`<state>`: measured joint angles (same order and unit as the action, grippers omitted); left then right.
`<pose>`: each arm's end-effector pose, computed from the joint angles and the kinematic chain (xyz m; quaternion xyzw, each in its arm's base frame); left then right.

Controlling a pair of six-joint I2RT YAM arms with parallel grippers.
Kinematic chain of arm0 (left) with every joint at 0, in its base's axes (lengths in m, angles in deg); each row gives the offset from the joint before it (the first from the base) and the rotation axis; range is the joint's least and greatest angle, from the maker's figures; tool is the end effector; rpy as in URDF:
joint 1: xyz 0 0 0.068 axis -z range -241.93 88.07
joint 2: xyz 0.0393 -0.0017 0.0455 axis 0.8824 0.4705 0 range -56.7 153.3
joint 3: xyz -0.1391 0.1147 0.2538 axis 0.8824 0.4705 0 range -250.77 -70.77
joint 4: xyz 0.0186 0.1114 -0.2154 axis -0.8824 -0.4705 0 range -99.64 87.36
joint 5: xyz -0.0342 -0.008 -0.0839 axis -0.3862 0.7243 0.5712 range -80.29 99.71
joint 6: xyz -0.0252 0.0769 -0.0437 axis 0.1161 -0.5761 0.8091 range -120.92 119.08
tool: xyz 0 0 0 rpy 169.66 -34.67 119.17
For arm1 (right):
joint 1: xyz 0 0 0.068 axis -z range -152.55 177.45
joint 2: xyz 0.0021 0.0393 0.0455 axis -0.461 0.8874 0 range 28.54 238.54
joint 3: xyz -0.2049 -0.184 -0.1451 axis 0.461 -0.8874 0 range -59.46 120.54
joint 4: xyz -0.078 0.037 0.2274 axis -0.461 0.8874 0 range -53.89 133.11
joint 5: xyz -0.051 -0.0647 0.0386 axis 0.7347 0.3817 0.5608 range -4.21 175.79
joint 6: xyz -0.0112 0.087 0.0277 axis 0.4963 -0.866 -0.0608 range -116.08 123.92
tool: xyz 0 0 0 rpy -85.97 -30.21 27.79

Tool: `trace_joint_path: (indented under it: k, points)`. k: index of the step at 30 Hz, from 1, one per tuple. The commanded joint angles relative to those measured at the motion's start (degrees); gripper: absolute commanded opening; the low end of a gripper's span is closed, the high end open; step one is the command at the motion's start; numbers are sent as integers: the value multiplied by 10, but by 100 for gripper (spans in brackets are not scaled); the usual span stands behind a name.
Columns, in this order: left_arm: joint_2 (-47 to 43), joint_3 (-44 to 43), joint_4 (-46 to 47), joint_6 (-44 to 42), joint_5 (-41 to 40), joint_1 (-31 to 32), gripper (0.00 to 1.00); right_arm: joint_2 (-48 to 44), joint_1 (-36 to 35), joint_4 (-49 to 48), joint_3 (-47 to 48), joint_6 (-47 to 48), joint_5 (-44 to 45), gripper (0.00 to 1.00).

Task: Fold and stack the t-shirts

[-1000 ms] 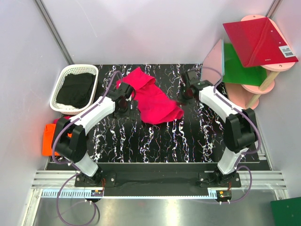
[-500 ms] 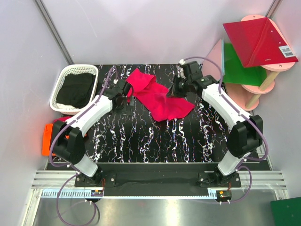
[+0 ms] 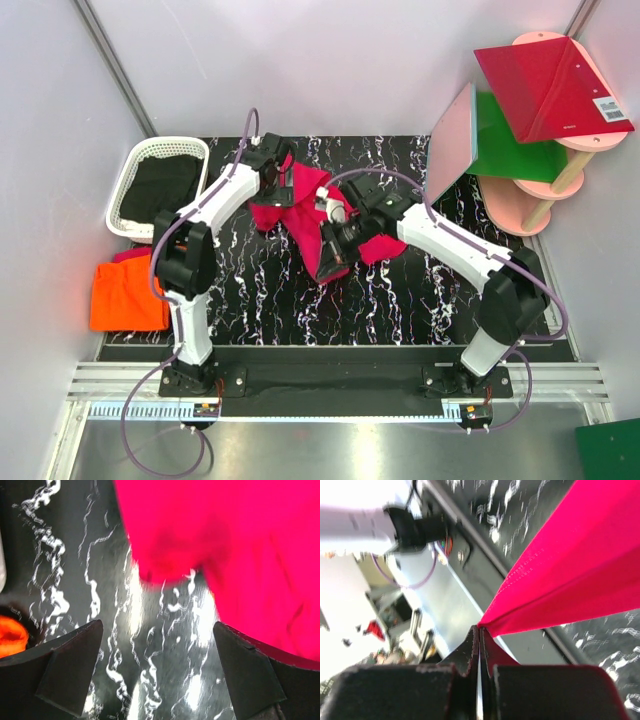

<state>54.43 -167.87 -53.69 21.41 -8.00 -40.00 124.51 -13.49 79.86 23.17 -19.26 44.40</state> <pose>0.4056 -0.1362 0.2618 -0.0366 0.9647 0.0589 0.2541 0.2351 0.2762 0.3077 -0.2374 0.8709 0.4279 0.0447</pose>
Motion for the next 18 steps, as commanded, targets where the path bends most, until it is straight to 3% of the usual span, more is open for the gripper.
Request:
trace_joint_path:
  k: [1,8,18]
  points:
    - [56,-71,-8,-5,11,-8,99,-10,-11,86,-23,49,-58,0]
    - [122,-97,-24,-18,0,-10,99,-7,-12,83,-87,45,-9,0]
    - [83,-19,-1,-18,20,-11,97,17,-12,84,-83,51,14,0]
